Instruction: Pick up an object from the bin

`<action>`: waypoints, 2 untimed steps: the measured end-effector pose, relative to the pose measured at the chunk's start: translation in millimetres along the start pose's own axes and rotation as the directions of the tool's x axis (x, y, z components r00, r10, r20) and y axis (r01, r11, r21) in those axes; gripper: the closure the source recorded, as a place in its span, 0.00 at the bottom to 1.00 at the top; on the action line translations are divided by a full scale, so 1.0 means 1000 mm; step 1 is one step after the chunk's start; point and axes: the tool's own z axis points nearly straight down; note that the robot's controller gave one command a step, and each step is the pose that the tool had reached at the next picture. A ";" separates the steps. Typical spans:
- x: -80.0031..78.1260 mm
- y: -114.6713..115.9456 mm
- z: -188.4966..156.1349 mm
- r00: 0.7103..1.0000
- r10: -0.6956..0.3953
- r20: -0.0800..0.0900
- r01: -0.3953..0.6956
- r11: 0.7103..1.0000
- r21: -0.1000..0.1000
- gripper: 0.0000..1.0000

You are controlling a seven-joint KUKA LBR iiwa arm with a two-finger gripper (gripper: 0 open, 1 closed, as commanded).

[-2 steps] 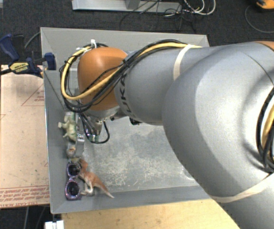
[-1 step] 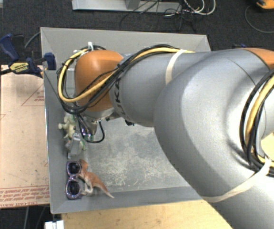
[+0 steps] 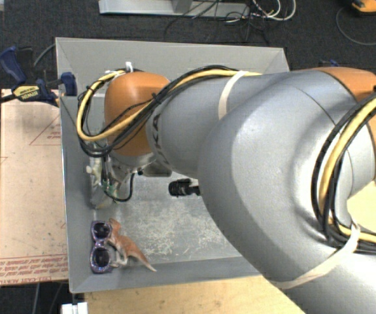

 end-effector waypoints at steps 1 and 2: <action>0.000 0.000 0.000 1.000 0.000 0.000 0.000 1.000 0.000 1.00; 0.001 -0.001 -0.003 1.000 0.000 0.000 0.000 1.000 0.001 1.00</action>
Offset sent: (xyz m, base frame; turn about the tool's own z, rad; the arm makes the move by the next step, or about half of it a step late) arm -0.0001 0.0001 0.0368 0.0000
